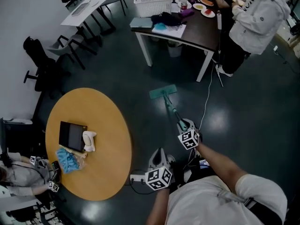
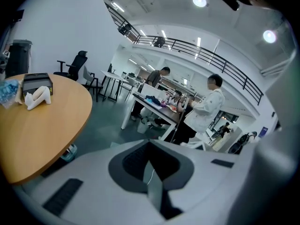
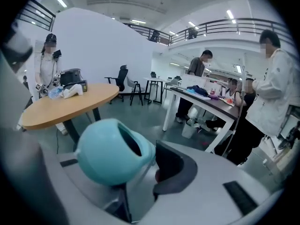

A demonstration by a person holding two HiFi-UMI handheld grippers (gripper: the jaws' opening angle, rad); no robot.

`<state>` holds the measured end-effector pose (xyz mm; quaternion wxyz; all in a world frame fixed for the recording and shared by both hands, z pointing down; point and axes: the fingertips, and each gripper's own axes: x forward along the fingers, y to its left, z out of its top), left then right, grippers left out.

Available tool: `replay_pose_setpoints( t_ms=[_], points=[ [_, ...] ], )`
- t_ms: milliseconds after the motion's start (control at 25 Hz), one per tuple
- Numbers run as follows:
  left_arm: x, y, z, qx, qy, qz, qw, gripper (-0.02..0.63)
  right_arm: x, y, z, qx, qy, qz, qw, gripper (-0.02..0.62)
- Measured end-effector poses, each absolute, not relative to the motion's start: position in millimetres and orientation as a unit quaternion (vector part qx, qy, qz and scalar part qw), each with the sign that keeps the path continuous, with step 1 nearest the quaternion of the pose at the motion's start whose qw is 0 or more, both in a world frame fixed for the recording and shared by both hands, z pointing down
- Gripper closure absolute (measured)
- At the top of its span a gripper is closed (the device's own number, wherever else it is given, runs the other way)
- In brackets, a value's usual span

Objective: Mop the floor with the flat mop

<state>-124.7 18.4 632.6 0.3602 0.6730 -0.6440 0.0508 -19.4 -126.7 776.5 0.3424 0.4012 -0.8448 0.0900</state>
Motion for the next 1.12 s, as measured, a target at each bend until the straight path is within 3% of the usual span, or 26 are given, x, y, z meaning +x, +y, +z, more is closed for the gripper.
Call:
replay_pose_setpoints(
  t_ms=[480,1120],
  points=[
    [-136.8,12.8,647.8,0.665,-0.647,0.057,0.369,0.601,-67.2,-257.2,792.1,0.4,-0.845,0.075,0.347,0.48],
    [-90.9,15.6,610.7,0.718,-0.605,0.036,0.342,0.601,51.7,-16.2,702.4,0.355,-0.828,0.159,0.405,0.48]
  ],
)
